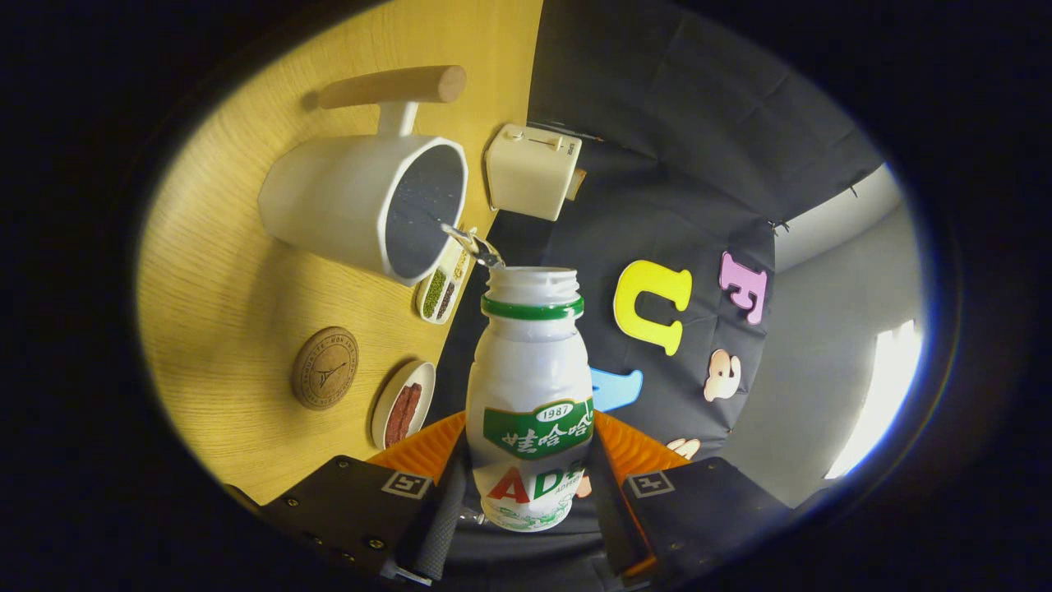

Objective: Take the bottle from table, then pour the juice into the cup, finally place the bottle on the coaster

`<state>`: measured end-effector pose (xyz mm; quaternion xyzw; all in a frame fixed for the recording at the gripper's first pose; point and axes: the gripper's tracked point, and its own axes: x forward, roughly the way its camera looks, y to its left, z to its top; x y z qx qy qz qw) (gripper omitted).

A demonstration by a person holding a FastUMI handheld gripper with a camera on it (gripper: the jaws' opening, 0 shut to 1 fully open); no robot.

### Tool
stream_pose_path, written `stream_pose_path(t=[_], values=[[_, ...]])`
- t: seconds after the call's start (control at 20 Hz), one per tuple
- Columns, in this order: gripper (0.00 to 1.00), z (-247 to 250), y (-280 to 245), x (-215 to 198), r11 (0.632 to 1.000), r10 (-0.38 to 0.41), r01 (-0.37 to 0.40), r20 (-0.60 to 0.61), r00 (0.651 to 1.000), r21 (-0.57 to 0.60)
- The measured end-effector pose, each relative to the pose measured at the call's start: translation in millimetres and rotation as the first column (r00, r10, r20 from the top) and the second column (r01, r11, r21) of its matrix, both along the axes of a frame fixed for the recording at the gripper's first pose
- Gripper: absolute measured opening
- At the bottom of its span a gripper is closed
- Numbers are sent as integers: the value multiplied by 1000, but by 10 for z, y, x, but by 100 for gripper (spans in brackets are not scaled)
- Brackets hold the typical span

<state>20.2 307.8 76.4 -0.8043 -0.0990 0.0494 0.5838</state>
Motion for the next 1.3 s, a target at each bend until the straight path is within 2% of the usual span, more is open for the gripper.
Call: stream_pose_path(t=[1.3], values=[[71, 39, 54, -17, 996, 3, -1, 22, 1000, -95]])
